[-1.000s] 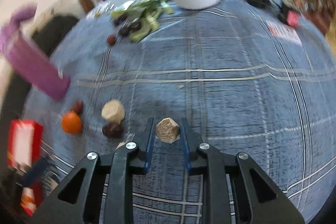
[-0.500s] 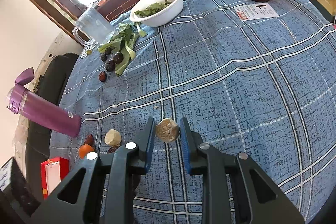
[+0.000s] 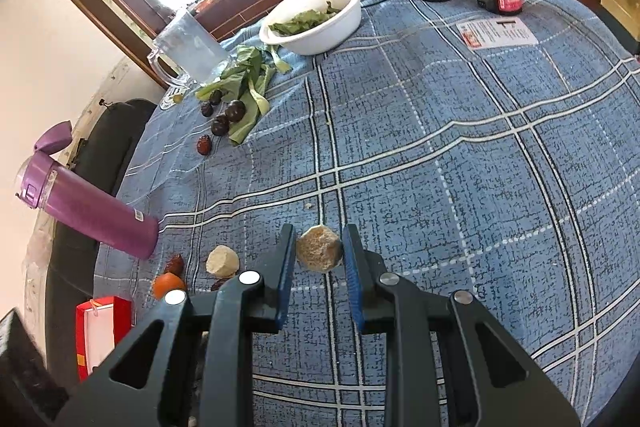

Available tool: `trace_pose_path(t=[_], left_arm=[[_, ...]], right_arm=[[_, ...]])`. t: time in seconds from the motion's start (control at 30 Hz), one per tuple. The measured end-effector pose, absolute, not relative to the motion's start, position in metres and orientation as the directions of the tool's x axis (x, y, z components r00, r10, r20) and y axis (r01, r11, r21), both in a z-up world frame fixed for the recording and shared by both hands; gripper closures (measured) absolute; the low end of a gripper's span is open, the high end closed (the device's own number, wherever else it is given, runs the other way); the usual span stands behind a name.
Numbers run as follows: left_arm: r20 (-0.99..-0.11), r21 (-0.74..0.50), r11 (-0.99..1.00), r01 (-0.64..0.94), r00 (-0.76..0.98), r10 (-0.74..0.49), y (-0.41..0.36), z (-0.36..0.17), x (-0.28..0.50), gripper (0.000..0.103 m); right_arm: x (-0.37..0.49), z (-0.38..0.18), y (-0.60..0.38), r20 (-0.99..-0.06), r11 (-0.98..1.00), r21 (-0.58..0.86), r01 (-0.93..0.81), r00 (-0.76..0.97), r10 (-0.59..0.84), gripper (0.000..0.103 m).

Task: Organize fruits
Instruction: 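Carry both pale cubes to the tray and open both grippers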

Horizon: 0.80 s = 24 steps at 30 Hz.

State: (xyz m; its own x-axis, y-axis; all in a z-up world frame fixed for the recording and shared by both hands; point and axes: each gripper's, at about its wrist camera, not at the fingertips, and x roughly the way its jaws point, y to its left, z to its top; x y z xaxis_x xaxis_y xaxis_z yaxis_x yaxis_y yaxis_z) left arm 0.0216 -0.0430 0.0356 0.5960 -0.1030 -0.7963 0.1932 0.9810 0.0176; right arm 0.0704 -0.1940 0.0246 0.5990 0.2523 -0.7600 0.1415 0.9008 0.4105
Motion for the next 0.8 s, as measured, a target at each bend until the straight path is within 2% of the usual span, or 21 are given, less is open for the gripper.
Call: trace_pose_path(t=[0.23,0.5,0.57,0.7,0.8], left_arm=[[-0.724,0.046,0.996,0.081,0.689,-0.023,0.021,0.074,-0.02,0.077],[-0.63,0.092,0.991,-0.098,0.765,0.134,0.113,0.113,-0.067,0.077],[-0.61,0.111,0.983,-0.145,0.771,0.182,0.138,0.118,-0.078,0.077],[-0.585,0.123,0.962,-0.244,0.765,0.269,0.183,0.12,-0.094,0.077],[-0.594,0.108,0.945,-0.308,0.743,0.309,0.212,0.113,-0.103,0.077]], right_arm=[[0.059,0.038,-0.177,-0.714,0.925,0.371,0.083,0.662,0.227,0.078],[0.032,0.056,-0.134,-0.649,0.949,0.313,-0.04,0.72,0.245,0.078],[0.023,0.063,-0.115,-0.641,0.942,0.325,-0.079,0.715,0.281,0.078],[-0.011,0.079,-0.041,-0.613,0.906,0.333,-0.26,0.671,0.418,0.077],[-0.035,0.081,0.019,-0.616,0.861,0.332,-0.386,0.602,0.508,0.077]])
